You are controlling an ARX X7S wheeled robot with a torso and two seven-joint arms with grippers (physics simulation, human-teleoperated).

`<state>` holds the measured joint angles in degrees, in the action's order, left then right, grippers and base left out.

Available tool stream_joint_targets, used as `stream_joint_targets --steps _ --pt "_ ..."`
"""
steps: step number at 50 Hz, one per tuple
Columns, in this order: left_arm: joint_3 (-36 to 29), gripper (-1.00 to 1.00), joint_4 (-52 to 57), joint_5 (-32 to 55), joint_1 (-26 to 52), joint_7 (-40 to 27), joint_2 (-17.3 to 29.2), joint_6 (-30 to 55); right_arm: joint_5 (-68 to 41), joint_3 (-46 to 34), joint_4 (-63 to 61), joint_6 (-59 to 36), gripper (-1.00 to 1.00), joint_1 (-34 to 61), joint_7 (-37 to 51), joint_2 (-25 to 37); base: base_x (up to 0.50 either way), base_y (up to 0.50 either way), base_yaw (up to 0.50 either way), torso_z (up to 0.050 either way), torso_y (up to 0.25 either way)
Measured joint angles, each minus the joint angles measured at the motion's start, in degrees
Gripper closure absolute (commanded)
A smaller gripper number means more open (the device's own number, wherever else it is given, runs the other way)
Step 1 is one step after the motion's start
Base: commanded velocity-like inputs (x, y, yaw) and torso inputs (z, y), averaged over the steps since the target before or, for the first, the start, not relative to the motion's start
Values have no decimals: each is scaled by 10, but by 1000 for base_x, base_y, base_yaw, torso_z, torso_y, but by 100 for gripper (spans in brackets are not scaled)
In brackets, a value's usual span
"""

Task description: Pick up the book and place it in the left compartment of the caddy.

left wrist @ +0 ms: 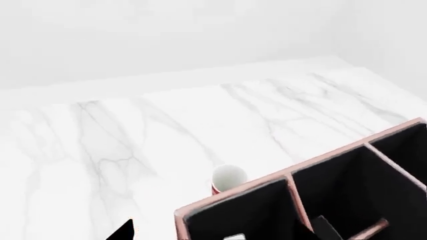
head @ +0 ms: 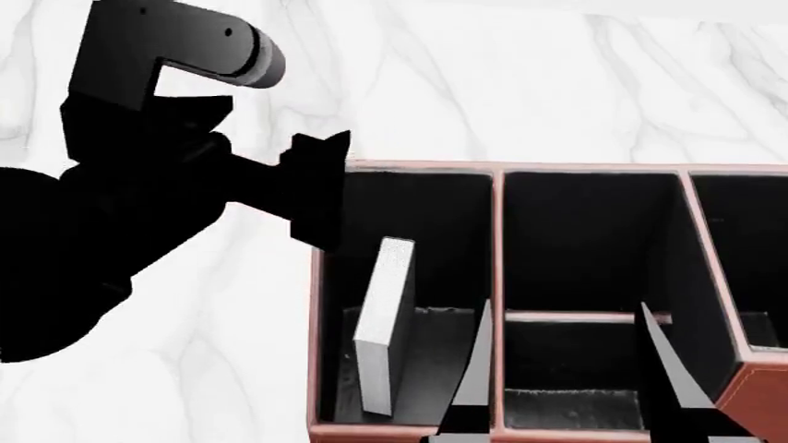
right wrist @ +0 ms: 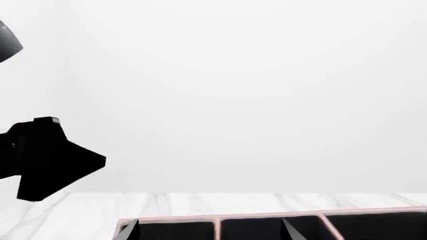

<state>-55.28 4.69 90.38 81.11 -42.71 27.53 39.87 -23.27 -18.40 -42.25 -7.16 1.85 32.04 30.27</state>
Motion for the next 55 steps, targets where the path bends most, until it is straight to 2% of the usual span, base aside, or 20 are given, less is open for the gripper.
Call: stream_joint_targets --steps 13,22,35,55 --pt "-22 -100 103 -167 -45 -7 83 -50 1 -3 2 1 -100 1 0 0 0 0 0 0 0" --pt "-31 -100 152 -234 -95 -22 130 -90 3 -8 6 2 -100 2 -1 -1 0 0 0 0 0" --pt "-23 -100 203 -273 -149 -53 193 -133 8 -15 15 5 -100 3 -3 -4 0 0 0 0 0" --pt "16 -100 202 -283 -215 -88 275 -205 4 -1 21 8 -100 -3 4 5 0 0 0 0 0"
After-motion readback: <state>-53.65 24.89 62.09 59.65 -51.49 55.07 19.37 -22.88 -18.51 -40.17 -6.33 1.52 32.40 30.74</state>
